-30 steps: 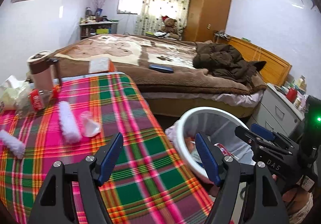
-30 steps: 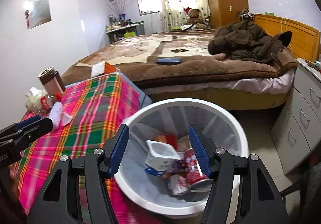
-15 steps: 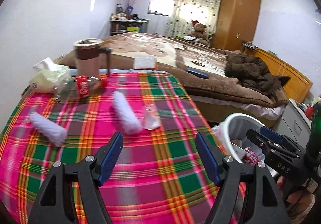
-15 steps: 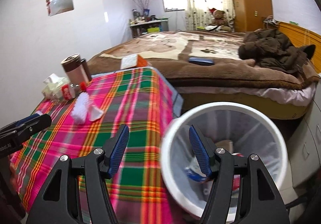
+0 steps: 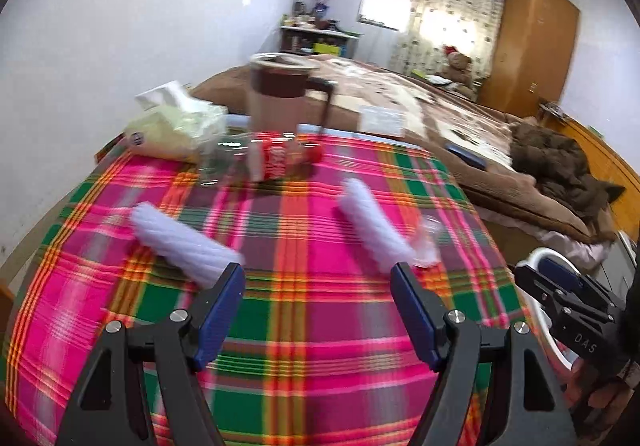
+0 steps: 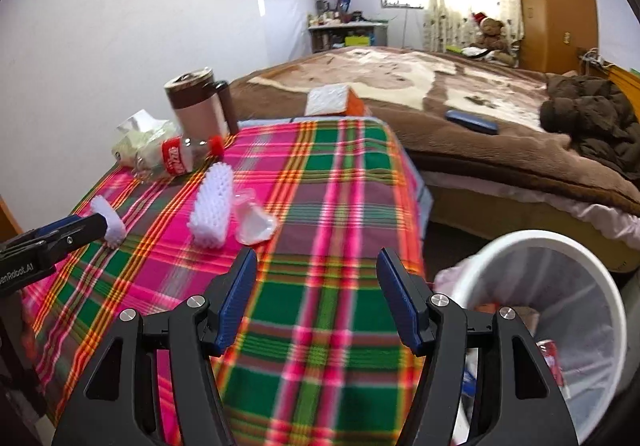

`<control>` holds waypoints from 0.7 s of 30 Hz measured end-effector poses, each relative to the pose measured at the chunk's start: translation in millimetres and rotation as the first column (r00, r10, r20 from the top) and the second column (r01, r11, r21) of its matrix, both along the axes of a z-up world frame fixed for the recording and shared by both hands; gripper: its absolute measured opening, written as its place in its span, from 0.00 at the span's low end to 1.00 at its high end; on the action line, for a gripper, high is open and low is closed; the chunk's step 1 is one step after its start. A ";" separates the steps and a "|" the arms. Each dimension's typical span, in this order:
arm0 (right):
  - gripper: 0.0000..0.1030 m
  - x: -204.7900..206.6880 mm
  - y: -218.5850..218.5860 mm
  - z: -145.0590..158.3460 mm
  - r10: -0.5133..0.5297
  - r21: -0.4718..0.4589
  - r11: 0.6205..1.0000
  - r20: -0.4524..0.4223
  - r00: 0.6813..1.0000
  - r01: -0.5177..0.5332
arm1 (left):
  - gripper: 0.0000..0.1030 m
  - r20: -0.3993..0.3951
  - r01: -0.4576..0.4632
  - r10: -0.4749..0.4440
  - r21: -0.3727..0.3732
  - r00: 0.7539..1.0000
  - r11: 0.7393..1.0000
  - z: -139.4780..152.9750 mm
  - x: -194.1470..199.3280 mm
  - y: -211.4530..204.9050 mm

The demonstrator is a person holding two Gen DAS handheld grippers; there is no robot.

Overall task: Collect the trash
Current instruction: 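Grasp the clear plastic cup with the right tool while the left tool grasps a white foam net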

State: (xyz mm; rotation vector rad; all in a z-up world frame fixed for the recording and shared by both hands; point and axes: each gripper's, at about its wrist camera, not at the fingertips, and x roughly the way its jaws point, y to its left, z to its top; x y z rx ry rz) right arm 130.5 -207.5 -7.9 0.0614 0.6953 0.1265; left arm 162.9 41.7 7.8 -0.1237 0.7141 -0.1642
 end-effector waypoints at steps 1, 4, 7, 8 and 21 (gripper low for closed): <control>0.62 2.7 4.0 -1.1 0.011 -0.005 1.000 -0.003 1.000 -0.011 | 0.75 -0.001 -0.016 0.016 -0.001 1.000 1.000 -0.4 1.8 6.5; 0.62 15.8 15.8 -5.0 0.035 -0.011 0.999 -0.026 0.999 -0.035 | 0.77 -0.023 -0.067 0.067 -0.003 0.997 0.998 -6.1 9.9 28.7; 0.62 24.2 22.9 -6.5 0.042 -0.018 0.999 -0.030 0.999 -0.042 | 0.77 -0.039 -0.125 0.124 -0.020 0.991 0.992 -11.9 15.0 49.8; 0.62 27.2 25.4 -7.4 0.041 -0.019 0.999 -0.031 0.999 -0.042 | 0.77 -0.048 -0.140 0.139 -0.014 0.989 0.990 -14.7 17.1 55.0; 0.62 56.9 42.7 -11.7 0.087 0.016 0.996 -0.051 0.995 -0.086 | 0.76 -0.171 -0.278 0.260 -0.090 0.950 0.956 -42.8 57.1 100.9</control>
